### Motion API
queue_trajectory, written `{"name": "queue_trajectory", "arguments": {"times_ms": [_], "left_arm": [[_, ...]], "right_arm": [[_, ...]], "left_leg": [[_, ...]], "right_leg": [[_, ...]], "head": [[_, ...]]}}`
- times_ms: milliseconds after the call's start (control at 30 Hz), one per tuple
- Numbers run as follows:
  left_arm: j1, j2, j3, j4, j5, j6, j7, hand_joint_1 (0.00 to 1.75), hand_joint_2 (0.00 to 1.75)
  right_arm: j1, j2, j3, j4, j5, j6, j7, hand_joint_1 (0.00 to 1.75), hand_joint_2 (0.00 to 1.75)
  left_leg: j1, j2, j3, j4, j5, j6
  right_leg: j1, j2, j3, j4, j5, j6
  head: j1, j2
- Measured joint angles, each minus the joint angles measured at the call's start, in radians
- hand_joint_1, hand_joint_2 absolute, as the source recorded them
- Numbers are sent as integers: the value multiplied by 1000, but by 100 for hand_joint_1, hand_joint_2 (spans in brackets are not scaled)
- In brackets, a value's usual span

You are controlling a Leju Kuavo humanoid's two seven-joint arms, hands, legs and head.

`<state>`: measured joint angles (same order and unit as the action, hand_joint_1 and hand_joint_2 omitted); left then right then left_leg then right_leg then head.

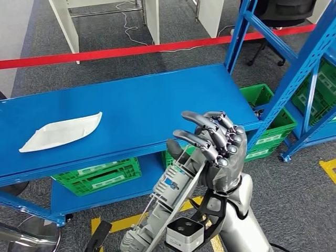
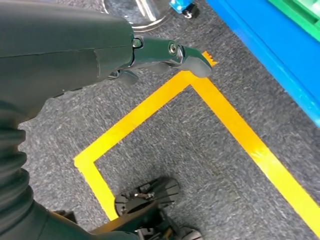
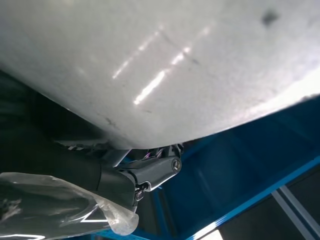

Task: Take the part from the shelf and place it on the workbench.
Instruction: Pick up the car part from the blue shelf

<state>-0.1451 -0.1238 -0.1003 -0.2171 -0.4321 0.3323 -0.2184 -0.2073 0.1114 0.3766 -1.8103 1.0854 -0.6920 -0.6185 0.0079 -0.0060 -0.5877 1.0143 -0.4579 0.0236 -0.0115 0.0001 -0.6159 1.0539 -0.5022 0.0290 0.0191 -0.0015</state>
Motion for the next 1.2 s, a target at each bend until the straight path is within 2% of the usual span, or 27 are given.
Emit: {"name": "queue_trajectory", "arguments": {"times_ms": [33, 100, 133, 167, 200, 267, 300, 333, 400, 467, 500, 533, 600, 633, 667, 700, 733, 800, 833, 867, 967, 1000, 1033, 1100, 1133, 1167, 1200], "left_arm": [[-1, -1, 0, 0, 0, 0, 0, 0, 175], [0, -1, 0, 0, 0, 0, 0, 0, 175], [0, -2, 0, 0, 0, 0, 0, 0, 175], [1, -1, 0, 0, -1, -1, 0, 0, 175], [1, -1, 0, 0, -2, -3, 0, 0, 175], [0, -2, 1, 0, -7, -10, 0, 0, 175], [0, -2, 1, 0, -11, -12, 0, 0, 175], [0, -2, 2, 0, -15, -14, 1, 0, 175], [1, -2, 7, 0, -20, -16, 4, 0, 175], [2, -1, 13, 0, -23, -17, 7, 0, 175], [2, 0, 15, 0, -25, -17, 8, 0, 175], [2, 0, 17, 0, -27, -19, 8, 0, 175], [4, 0, 20, 0, -29, -22, 8, 0, 175], [6, 0, 22, 0, -29, -23, 8, 0, 175], [7, 0, 23, 0, -29, -24, 8, 0, 175], [8, 0, 25, 0, -30, -24, 8, 0, 175], [9, 1, 27, 0, -30, -24, 8, 0, 175], [6, 1, 34, 0, -32, -24, 8, 0, 175], [5, 1, 38, 0, -32, -24, 8, 0, 175], [5, 1, 42, 0, -32, -24, 7, 0, 175], [10, 1, 47, 0, -32, -25, 7, 0, 175], [10, 0, 49, 0, -32, -26, 7, 0, 175], [11, 0, 50, 0, -32, -27, 6, 0, 175], [11, -1, 52, 0, -32, -28, 6, 0, 175], [12, -1, 53, 0, -32, -28, 6, 0, 175], [13, -2, 55, 0, -32, -28, 6, 0, 175], [13, -1, 57, 0, -32, -28, 6, 0, 175]], "right_arm": [[0, 0, 0, -1, 0, 0, 0, 175, 175], [2, 0, 1, -1, 0, 0, -1, 175, 175], [4, 0, 1, -1, -2, 0, -1, 175, 175], [5, 0, 2, -1, -7, 0, 0, 175, 175], [5, 0, 2, -1, -15, 0, 0, 175, 175], [4, 0, 2, -2, -44, 0, 4, 175, 175], [4, 0, 2, -3, -61, 0, 7, 175, 175], [4, 0, 2, -5, -77, 0, 12, 175, 175], [5, -1, 4, -9, -98, 0, 26, 175, 175], [6, -3, 6, -12, -111, 0, 46, 175, 175], [6, -4, 7, -13, -118, 0, 55, 175, 175], [7, -5, 8, -13, -126, 0, 62, 175, 175], [12, -10, 8, -14, -139, 0, 68, 175, 175], [17, -13, 8, -14, -142, 0, 68, 175, 175], [21, -16, 8, -14, -143, 0, 69, 175, 175], [25, -18, 8, -14, -145, 0, 70, 175, 175], [29, -21, 8, -15, -149, 0, 72, 175, 175], [32, -26, 8, -20, -159, 0, 78, 175, 175], [32, -29, 8, -22, -166, 0, 81, 175, 175], [33, -32, 7, -23, -171, 0, 84, 175, 175], [41, -46, 7, -28, -191, 0, 92, 175, 175], [45, -53, 7, -30, -196, 0, 94, 175, 175], [48, -59, 7, -32, -199, 0, 97, 175, 175], [52, -70, 8, -33, -202, 0, 98, 175, 175], [55, -74, 8, -34, -203, 0, 98, 175, 175], [57, -78, 8, -34, -204, 0, 99, 175, 175], [58, -82, 8, -34, -205, 0, 101, 175, 175]], "left_leg": [[1, 1, 1, -2, 1, 4], [1, 2, 0, -1, 2, 8], [0, 3, 0, 0, 3, 9], [0, 3, 0, 1, 3, 9], [0, 3, 0, 2, 4, 9], [0, 1, -1, 6, 3, 7], [-2, 1, -3, 10, 2, 4], [-4, 0, -7, 13, 3, -1], [-7, 0, -14, 17, 8, -11], [-5, 1, -18, 22, 2, -21], [-5, 1, -26, 42, -20, -26], [-3, 1, -39, 82, -54, -31], [-1, 1, -78, 206, -137, -38], [0, 1, -91, 259, -164, -40], [0, 1, -88, 280, -172, -40], [0, 1, -68, 264, -163, -38], [-1, 1, -28, 209, -139, -34], [-4, 1, 60, 65, -99, -24], [-7, 1, 87, 14, -87, -20], [-10, 1, 97, -9, -84, -16], [-12, 2, 83, -14, -60, -3], [-10, 4, 75, -18, -47, 4], [-7, 6, 63, -22, -34, 10], [-5, 8, 34, -23, -11, 17], [-5, 9, 19, -22, 0, 17], [-5, 10, 4, -21, 11, 16], [-5, 11, -10, -20, 21, 14]], "right_leg": [[-1, 0, -23, 48, -27, 3], [0, 0, -84, 182, -87, 7], [-1, 0, -107, 231, -101, 8], [-1, 0, -113, 246, -98, 8], [-1, 0, -99, 221, -76, 8], [0, 0, -31, 90, -13, 4], [0, 0, 2, 28, 7, 1], [0, 1, 21, -11, 17, -2], [2, 4, 28, -26, 20, -8], [-1, 3, 22, -26, 29, -20], [-3, 1, 19, -28, 33, -27], [-5, -1, 15, -30, 38, -33], [-3, -3, 1, -30, 48, -39], [-2, -4, -7, -30, 54, -40], [0, -5, -16, -30, 60, -40], [1, -4, -24, -29, 67, -40], [2, -4, -31, -29, 75, -40], [4, -4, -42, -29, 89, -36], [5, -4, -46, -30, 97, -31], [5, -4, -48, -31, 104, -26], [2, -3, -55, -37, 121, -7], [2, -1, -65, -26, 102, -2], [2, 0, -80, 5, 66, 4], [0, 0, -117, 126, -40, 10], [0, 0, -127, 192, -75, 13], [-1, 0, -126, 238, -86, 15], [-1, 0, -111, 252, -75, 17]], "head": [[2, 0], [5, 0], [6, 0], [6, 0], [6, 0], [6, 0], [6, 0], [5, 0], [5, 0], [5, 0], [3, 0], [1, 0], [-3, 0], [-3, 0], [-3, 0], [-3, 0], [-3, 0], [-3, 0], [-3, 0], [-3, 0], [-2, 0], [-2, 0], [-1, 0], [2, 0], [2, 0], [2, 0], [2, 0]]}}
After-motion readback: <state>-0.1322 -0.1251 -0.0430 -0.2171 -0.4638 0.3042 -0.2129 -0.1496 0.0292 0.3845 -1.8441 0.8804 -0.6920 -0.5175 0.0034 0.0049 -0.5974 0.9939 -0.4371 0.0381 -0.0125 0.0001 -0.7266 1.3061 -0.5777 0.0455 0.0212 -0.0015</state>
